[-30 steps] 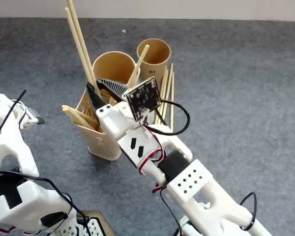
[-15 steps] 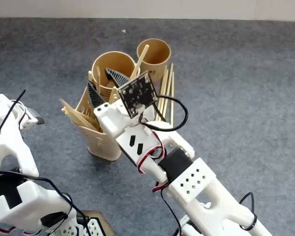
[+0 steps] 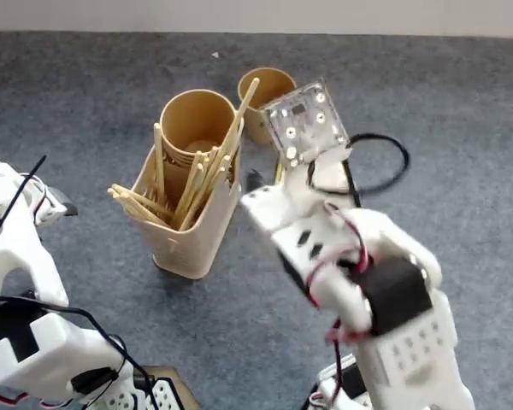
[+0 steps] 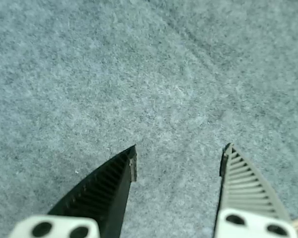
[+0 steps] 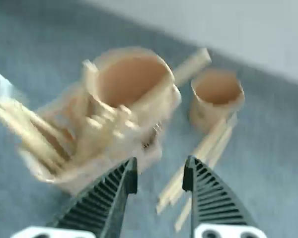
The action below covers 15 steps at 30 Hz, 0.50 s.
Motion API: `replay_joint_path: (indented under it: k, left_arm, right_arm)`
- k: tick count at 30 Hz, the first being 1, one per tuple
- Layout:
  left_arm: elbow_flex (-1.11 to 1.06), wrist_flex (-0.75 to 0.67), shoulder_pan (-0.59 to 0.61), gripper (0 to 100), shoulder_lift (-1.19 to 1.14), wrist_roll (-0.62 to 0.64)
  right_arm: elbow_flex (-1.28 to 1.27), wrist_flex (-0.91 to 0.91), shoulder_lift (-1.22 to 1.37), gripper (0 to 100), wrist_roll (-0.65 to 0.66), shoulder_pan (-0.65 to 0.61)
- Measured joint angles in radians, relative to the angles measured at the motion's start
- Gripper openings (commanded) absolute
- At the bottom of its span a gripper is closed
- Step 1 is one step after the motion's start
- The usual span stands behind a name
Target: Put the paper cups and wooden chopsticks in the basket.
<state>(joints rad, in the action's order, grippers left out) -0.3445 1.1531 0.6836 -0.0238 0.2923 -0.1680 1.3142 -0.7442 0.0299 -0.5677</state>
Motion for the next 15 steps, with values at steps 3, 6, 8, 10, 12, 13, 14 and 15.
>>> replay_joint_path:
  k: [3,6,8,10,12,13,14,15]
  left_arm:
    - [0.000,0.000,-0.003,29,0.000,0.000]
    - [0.000,0.000,-0.002,29,0.000,0.000]
    - [0.000,0.000,-0.002,29,0.000,0.000]
    - [0.000,0.000,-0.002,29,0.000,0.000]
    - [0.000,0.000,-0.002,29,0.000,0.000]
    - [0.000,0.000,-0.002,29,0.000,0.000]
    - [0.000,0.000,-0.002,29,0.000,0.000]
    - [0.000,0.000,-0.002,29,0.000,0.000]
  right_arm:
    - [-0.187,-0.034,0.002,15.9,0.000,0.084]
    - [-0.430,-0.164,0.003,15.9,0.000,0.120]
    - [-0.586,-0.279,0.003,15.9,0.000,0.138]
    - [-0.710,-0.388,0.003,15.9,0.000,0.152]
    - [-0.747,-0.451,0.021,15.9,0.000,0.160]
    - [-0.749,-0.465,0.044,15.9,0.000,0.163]
    - [-0.741,-0.474,0.080,15.9,0.000,0.166]
    - [-0.724,-0.480,0.123,15.9,0.000,0.170]
